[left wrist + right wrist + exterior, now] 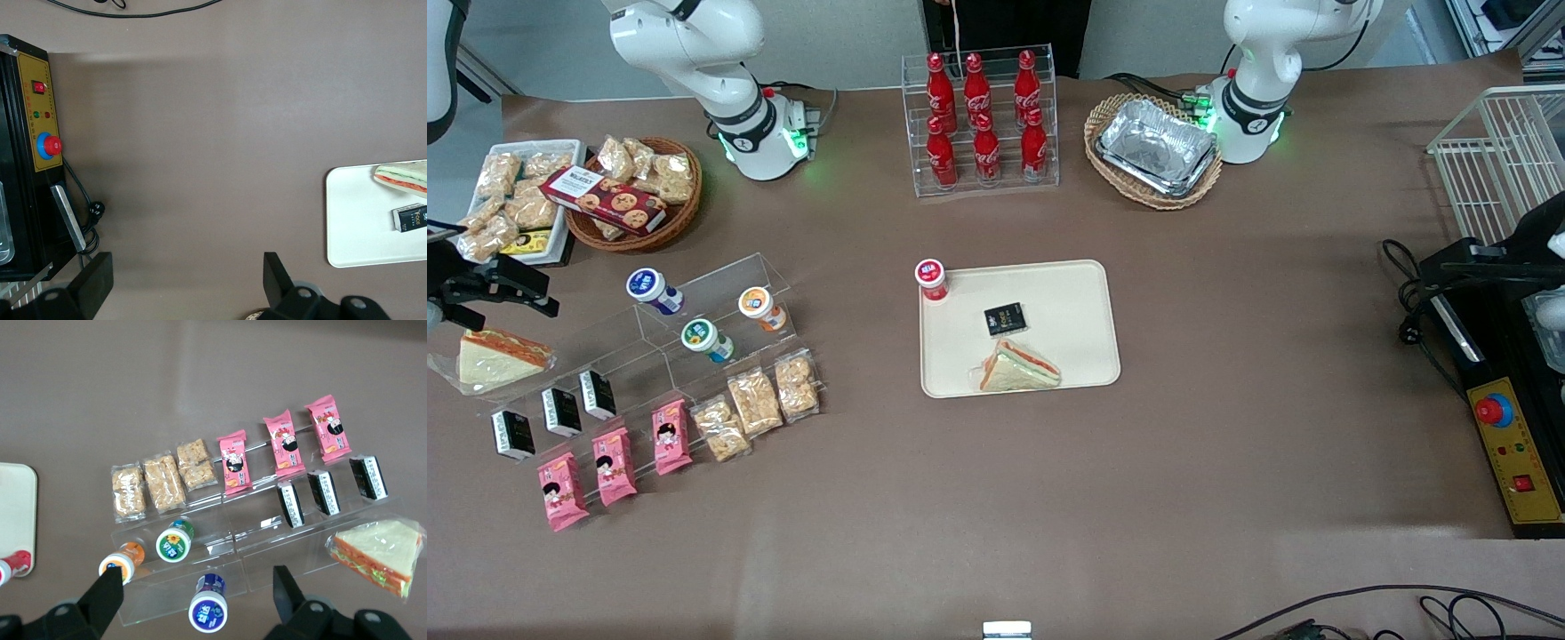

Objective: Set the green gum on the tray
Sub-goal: 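Move the right gripper toward the green-labelled gum bottle on the rack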

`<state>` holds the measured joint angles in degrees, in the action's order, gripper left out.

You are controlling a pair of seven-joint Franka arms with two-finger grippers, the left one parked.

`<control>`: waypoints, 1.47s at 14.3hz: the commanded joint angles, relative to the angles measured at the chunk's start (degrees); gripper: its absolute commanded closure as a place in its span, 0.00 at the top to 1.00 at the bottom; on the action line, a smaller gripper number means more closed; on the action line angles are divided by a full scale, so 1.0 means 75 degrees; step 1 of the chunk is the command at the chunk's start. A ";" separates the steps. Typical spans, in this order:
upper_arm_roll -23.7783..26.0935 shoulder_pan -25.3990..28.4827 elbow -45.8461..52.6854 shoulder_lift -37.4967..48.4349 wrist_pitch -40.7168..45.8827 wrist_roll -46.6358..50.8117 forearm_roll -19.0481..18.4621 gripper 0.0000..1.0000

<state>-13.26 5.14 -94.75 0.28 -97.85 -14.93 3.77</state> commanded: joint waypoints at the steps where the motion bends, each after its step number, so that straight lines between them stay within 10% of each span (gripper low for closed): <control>1: 0.0394 -0.0180 0.0013 0.0312 0.0353 0.0432 0.0061 1.00; 8: 0.0362 -0.0300 -0.0454 0.0360 0.0414 0.0678 -0.0010 1.00; 21: 0.1335 -0.0381 -0.5118 0.1709 -0.3392 0.1768 -0.0444 1.00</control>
<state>-3.30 2.98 -125.84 11.80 -115.88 -2.30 1.19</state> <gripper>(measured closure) 0.000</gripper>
